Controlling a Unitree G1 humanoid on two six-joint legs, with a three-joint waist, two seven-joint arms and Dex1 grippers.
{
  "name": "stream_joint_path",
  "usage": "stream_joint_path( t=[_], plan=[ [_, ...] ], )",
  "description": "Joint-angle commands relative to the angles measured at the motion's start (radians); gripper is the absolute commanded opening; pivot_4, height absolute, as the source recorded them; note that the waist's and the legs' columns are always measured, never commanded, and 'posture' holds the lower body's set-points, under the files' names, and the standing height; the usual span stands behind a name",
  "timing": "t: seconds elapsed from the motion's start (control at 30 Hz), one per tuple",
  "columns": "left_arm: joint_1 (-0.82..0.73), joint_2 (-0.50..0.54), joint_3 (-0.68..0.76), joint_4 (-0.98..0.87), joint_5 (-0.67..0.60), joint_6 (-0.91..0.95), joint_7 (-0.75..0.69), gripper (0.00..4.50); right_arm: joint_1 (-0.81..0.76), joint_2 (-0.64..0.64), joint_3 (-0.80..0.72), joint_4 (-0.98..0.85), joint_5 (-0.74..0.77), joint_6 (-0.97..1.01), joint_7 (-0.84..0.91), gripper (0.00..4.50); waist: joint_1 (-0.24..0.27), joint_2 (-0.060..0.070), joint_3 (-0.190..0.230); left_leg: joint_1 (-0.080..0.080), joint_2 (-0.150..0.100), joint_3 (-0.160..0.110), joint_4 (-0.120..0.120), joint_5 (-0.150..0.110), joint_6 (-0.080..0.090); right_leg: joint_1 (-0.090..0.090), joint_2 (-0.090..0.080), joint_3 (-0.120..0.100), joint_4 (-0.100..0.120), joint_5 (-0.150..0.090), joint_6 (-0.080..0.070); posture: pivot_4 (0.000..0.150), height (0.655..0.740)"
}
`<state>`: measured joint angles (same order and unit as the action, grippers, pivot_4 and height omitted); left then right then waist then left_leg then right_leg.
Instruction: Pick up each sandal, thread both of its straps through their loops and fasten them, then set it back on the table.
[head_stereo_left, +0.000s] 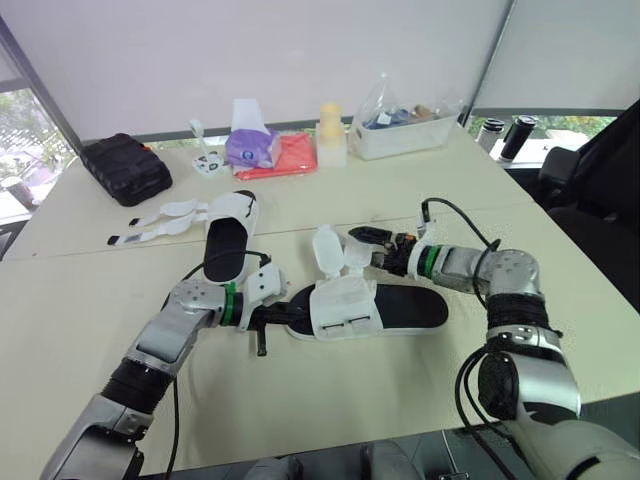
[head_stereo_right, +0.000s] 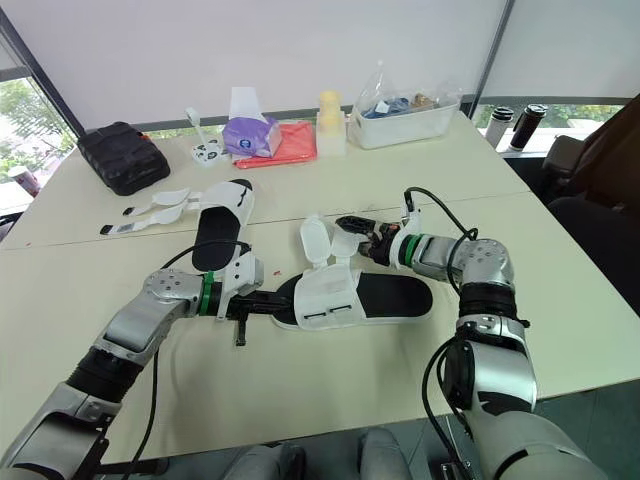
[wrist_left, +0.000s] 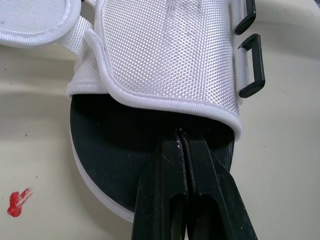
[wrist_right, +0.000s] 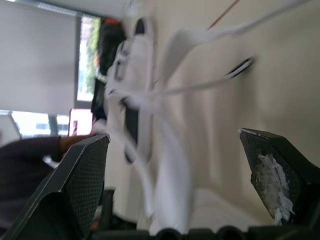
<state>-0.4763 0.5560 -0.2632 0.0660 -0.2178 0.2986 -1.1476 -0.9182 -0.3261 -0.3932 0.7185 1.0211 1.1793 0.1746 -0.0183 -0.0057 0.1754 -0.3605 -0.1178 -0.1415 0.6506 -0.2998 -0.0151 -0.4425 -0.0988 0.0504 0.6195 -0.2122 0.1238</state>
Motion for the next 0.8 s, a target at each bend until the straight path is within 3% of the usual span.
stream_joint_path(
  t=[0.03,0.17,0.37,0.47,0.7,0.8],
  plan=[
    [0.001,-0.007,-0.006,-0.032,0.011,-0.008,0.01,0.04,-0.113,0.026,-0.067,0.169,-0.064,-0.203,-0.001,4.5,-0.002,0.0,0.0,0.0,0.0,0.0,0.0,0.0,0.0,0.0,0.0,0.0,0.0,0.0,0.0,0.15,0.74],
    [0.006,-0.015,-0.004,-0.045,0.016,-0.003,0.017,0.04,-0.208,0.024,-0.139,0.353,-0.108,-0.39,-0.013,4.5,-0.004,0.0,0.0,0.0,0.0,0.0,-0.001,0.0,-0.001,0.0,0.001,0.0,0.0,0.0,0.0,0.15,0.74],
    [0.02,-0.013,-0.001,-0.06,0.015,0.005,0.026,0.04,-0.275,0.027,-0.166,0.474,-0.176,-0.484,0.019,4.5,-0.007,0.0,0.0,-0.001,0.0,0.0,-0.001,0.001,-0.002,0.0,0.001,0.0,-0.001,0.0,0.0,0.15,0.74],
    [0.022,-0.016,0.0,-0.065,0.014,0.01,0.032,0.0,-0.293,0.028,-0.165,0.508,-0.213,-0.52,0.04,3.67,-0.012,0.0,0.0,-0.001,0.0,0.0,-0.001,0.001,-0.002,0.0,0.001,0.0,-0.001,0.0,0.0,0.15,0.74],
    [0.031,-0.016,0.001,-0.077,0.012,0.017,0.044,0.0,-0.309,0.019,-0.147,0.528,-0.292,-0.483,0.103,0.22,-0.027,0.0,0.0,-0.001,0.0,0.0,-0.001,0.002,-0.003,0.0,0.001,0.0,-0.001,0.0,0.0,0.15,0.74],
    [0.032,-0.019,0.0,-0.079,0.011,0.019,0.046,0.0,-0.309,0.009,-0.136,0.527,-0.328,-0.472,0.13,0.1,-0.027,0.0,0.0,-0.001,0.0,0.0,-0.001,0.002,-0.003,0.0,0.001,0.0,-0.001,0.0,0.0,0.15,0.74]
  ],
)
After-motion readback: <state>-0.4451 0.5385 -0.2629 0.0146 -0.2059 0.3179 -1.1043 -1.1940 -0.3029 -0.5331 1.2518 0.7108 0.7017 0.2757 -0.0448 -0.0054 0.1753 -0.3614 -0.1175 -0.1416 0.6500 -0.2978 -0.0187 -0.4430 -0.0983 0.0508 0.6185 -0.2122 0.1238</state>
